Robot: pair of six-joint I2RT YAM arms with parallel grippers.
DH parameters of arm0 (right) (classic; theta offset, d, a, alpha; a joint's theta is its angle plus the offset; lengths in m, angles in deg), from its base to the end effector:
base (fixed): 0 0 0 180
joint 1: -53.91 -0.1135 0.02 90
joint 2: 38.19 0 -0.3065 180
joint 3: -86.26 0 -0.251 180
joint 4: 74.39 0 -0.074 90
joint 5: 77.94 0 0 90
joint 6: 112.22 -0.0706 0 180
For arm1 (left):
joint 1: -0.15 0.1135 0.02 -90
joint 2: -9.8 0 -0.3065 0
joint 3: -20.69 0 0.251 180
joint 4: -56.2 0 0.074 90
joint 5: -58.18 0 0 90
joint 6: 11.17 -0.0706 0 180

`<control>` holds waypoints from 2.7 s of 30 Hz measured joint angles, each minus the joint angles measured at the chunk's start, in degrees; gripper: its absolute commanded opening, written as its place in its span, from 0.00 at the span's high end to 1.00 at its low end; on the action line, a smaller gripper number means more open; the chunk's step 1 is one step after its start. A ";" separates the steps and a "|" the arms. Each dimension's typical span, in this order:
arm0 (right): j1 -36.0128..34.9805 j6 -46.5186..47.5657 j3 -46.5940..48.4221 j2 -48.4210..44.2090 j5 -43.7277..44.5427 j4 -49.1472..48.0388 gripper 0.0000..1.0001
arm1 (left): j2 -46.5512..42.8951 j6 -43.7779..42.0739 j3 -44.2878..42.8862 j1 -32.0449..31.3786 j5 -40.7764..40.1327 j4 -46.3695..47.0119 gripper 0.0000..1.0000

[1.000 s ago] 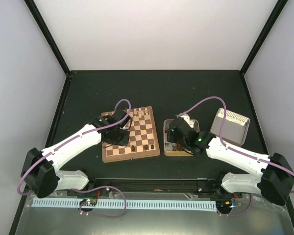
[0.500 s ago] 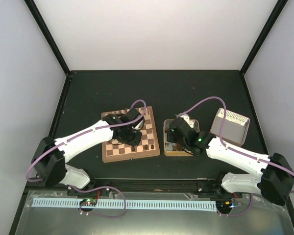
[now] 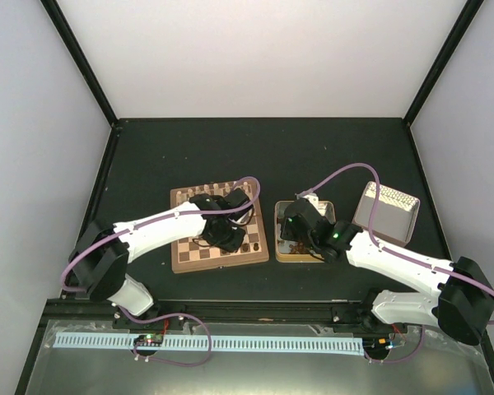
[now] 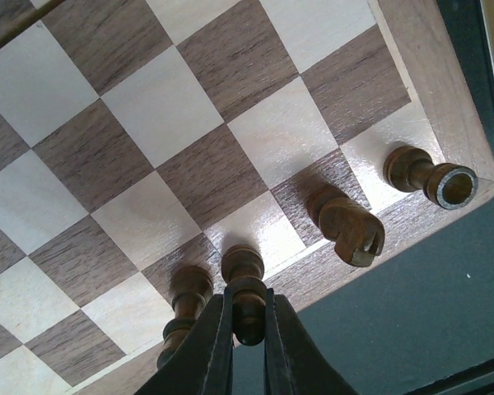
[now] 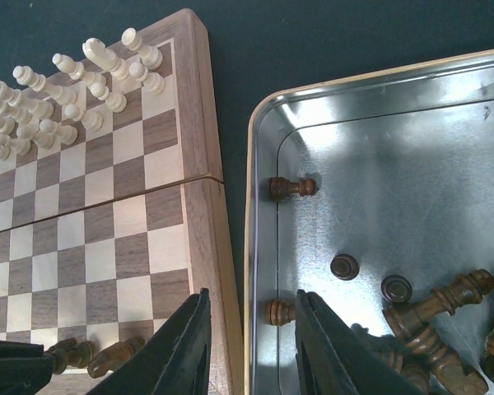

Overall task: Set up the chess pieces on the board
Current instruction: Place the chess piece on the chessboard, then pick up the chess piece from the storage box.

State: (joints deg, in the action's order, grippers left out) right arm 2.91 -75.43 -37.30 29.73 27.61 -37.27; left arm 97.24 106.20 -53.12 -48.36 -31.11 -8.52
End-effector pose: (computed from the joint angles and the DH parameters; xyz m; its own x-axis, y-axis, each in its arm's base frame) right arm 0.1687 0.1782 0.2410 -0.7929 0.2468 -0.5571 -0.0035 0.9124 0.4092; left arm 0.1845 -0.2099 0.2189 -0.9213 0.3478 -0.1737 0.3683 0.9239 -0.1036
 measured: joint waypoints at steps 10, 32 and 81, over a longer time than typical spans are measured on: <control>0.00 -0.02 -0.33 -0.07 0.00 0.07 0.71 | 1.20 -0.70 0.00 -0.07 1.62 1.18 0.98; 0.00 -0.04 -0.35 -2.25 1.46 2.10 0.67 | 0.59 -0.98 -4.15 0.04 1.40 1.16 0.58; 5.77 9.11 6.14 3.17 -0.92 9.33 0.95 | -44.15 6.86 14.36 16.94 -7.96 8.74 0.44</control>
State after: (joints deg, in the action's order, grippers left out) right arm 8.68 -66.31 -31.16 32.90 26.69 -27.94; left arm 53.09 113.07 -38.76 -31.42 -39.06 0.22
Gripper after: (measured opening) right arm 0.082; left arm 0.513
